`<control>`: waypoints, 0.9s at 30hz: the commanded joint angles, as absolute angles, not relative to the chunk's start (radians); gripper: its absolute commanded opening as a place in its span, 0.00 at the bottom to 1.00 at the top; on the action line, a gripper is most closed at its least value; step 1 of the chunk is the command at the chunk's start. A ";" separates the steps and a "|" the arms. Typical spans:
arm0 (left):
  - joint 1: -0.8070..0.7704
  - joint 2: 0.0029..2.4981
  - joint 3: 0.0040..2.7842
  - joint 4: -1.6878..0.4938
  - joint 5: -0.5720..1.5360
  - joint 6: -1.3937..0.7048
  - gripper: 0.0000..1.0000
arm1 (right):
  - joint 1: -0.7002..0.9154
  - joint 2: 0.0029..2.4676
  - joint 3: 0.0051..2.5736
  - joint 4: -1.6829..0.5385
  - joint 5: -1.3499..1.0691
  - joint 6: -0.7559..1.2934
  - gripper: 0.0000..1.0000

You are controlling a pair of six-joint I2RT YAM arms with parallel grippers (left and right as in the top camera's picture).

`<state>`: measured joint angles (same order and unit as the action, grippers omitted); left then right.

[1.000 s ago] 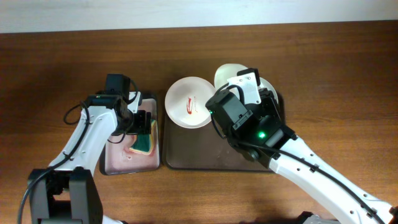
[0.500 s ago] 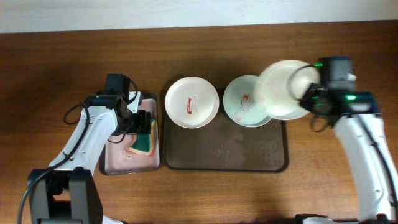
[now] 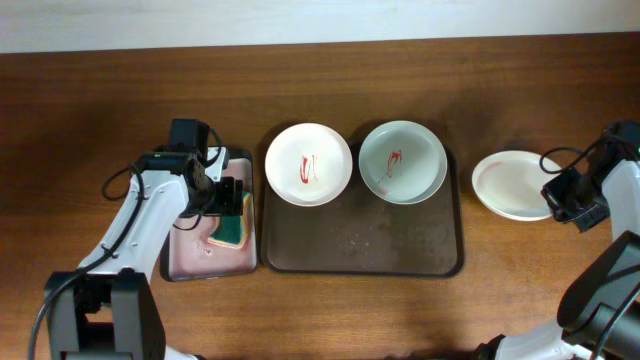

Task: Clean dirty plates on tray and stack at the side
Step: 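Carry the plate right and set it on the table beside the tray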

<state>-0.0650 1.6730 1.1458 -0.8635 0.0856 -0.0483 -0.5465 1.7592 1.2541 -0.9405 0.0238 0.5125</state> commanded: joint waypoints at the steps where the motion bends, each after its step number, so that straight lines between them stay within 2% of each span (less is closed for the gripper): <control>1: -0.063 1.655 1.159 -0.865 0.089 -0.045 0.75 | -0.550 1.761 1.254 -0.918 -0.018 0.505 0.16; 6: -0.063 1.655 1.159 -0.864 0.089 -0.044 0.75 | -0.507 1.760 1.274 -0.879 -0.424 0.266 0.33; 9: -0.063 1.655 1.159 -0.865 0.089 -0.044 0.75 | -0.398 1.758 1.314 -0.906 -0.452 0.183 0.38; 12: -0.063 1.655 1.159 -0.864 0.089 -0.044 0.75 | -0.225 1.757 1.367 -0.928 -0.457 0.110 0.42; 13: -0.063 1.655 1.159 -0.864 0.089 -0.044 0.75 | -0.157 1.757 1.377 -0.921 -0.457 0.109 0.48; 16: -0.063 1.655 1.159 -0.864 0.089 -0.044 0.75 | 0.017 1.759 1.377 -0.875 -0.456 0.109 0.57; 19: -0.063 1.655 1.159 -0.864 0.089 -0.044 0.75 | 0.183 1.760 1.375 -0.793 -0.415 0.224 0.62; 26: -0.063 1.655 1.159 -0.865 0.089 -0.044 0.75 | 0.387 1.851 1.374 -0.706 -0.183 0.511 0.61; 27: -0.063 1.655 1.159 -0.865 0.089 -0.044 0.75 | 0.406 1.885 1.374 -0.683 -0.182 0.534 0.57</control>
